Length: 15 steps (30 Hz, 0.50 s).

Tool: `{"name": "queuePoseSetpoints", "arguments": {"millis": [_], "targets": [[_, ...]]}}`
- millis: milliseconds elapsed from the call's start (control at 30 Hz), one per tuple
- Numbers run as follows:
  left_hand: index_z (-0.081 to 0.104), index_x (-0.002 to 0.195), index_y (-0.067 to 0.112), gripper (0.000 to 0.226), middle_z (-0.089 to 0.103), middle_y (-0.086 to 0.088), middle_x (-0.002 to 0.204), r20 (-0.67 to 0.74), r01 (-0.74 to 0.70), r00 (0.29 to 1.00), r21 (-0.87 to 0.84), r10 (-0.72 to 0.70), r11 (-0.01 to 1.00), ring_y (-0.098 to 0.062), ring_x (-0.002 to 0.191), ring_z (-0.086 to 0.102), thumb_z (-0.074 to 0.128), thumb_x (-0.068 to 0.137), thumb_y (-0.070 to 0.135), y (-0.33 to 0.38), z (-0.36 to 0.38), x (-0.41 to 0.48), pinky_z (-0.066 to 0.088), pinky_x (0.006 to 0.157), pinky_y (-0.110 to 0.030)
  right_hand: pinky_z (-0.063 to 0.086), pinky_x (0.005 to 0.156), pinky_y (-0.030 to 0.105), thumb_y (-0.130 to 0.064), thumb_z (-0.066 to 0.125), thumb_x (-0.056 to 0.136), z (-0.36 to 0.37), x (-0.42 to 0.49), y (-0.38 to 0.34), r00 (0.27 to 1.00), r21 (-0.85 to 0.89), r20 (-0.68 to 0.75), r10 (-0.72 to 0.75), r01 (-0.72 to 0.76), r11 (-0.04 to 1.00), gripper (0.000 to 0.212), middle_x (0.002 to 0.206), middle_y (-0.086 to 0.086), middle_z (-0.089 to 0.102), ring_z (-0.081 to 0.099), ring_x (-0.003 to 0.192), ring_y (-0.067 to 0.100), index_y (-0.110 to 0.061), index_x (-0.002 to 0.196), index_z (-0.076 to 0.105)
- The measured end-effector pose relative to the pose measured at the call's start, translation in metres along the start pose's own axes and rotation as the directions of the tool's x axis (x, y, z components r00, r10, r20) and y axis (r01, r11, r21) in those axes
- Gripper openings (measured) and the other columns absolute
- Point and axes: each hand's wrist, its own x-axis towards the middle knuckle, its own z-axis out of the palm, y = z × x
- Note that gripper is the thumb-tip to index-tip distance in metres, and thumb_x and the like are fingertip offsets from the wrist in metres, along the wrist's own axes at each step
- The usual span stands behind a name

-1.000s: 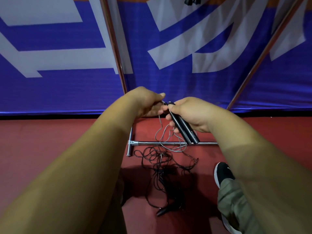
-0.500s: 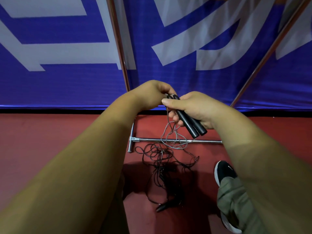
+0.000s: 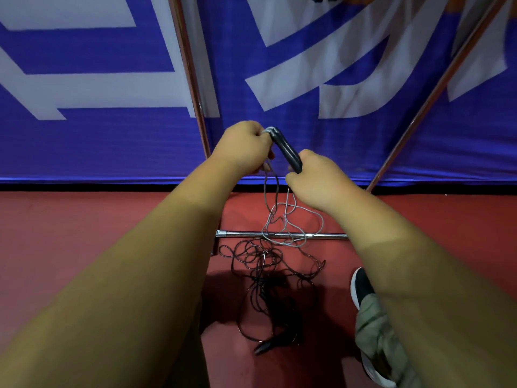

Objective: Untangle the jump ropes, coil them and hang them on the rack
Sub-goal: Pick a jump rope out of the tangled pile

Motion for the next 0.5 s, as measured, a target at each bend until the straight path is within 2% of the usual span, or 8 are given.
{"name": "queuePoseSetpoints", "arguments": {"millis": [100,233,300,400,500], "targets": [[0.066,0.099,0.005,0.026,0.080,-0.006,0.083,0.006,0.038,0.999,-0.081,-0.038,0.996,-0.025,0.067,0.078,0.047,0.105,0.022,0.004,0.000,-0.002,0.067,0.074,-0.048,0.035,0.054,0.034,-0.026,0.051,0.104,0.000,0.000,-0.003,0.999,0.048,-0.037,-0.011,0.013,0.999,0.013,0.094,0.005,0.059,0.056,0.070,0.020,-0.014,0.106,0.054],[0.064,0.114,-0.002,0.027,0.080,-0.013,0.095,0.107,0.079,0.993,-0.208,-0.057,0.975,-0.031,0.087,0.079,0.051,0.107,0.020,0.006,-0.003,0.001,0.064,0.086,-0.051,0.034,0.053,0.033,-0.024,0.050,0.103,-0.001,-0.001,-0.006,0.995,0.105,-0.093,-0.022,0.032,0.994,0.012,0.090,0.003,0.058,0.054,0.069,0.018,-0.013,0.103,0.055],[0.064,0.112,0.000,0.018,0.079,-0.016,0.101,0.177,0.093,0.983,-0.270,-0.046,0.958,-0.030,0.094,0.079,0.057,0.105,0.015,0.004,-0.007,0.003,0.064,0.090,-0.049,0.034,0.053,0.033,-0.025,0.050,0.102,-0.003,0.000,-0.007,0.993,0.164,-0.117,0.010,0.010,0.986,0.013,0.087,0.004,0.059,0.053,0.067,0.020,-0.015,0.098,0.057],[0.066,0.103,0.010,0.003,0.075,-0.017,0.102,0.279,0.107,0.960,-0.431,0.019,0.896,-0.027,0.098,0.074,0.065,0.101,0.009,0.001,-0.019,0.005,0.060,0.099,-0.047,0.032,0.053,0.034,-0.026,0.050,0.097,-0.009,0.001,-0.008,0.989,0.194,-0.142,0.043,-0.015,0.981,0.017,0.081,0.003,0.058,0.051,0.066,0.020,-0.017,0.085,0.055],[0.070,0.109,0.010,0.011,0.074,-0.017,0.108,0.352,0.064,0.926,-0.499,0.134,0.864,-0.025,0.105,0.072,0.068,0.100,0.005,0.000,-0.028,0.003,0.059,0.100,-0.040,0.031,0.052,0.033,-0.025,0.052,0.095,-0.017,0.002,-0.007,0.986,0.214,-0.155,0.067,-0.033,0.976,0.018,0.076,0.002,0.057,0.049,0.063,0.019,-0.016,0.079,0.054]]}}
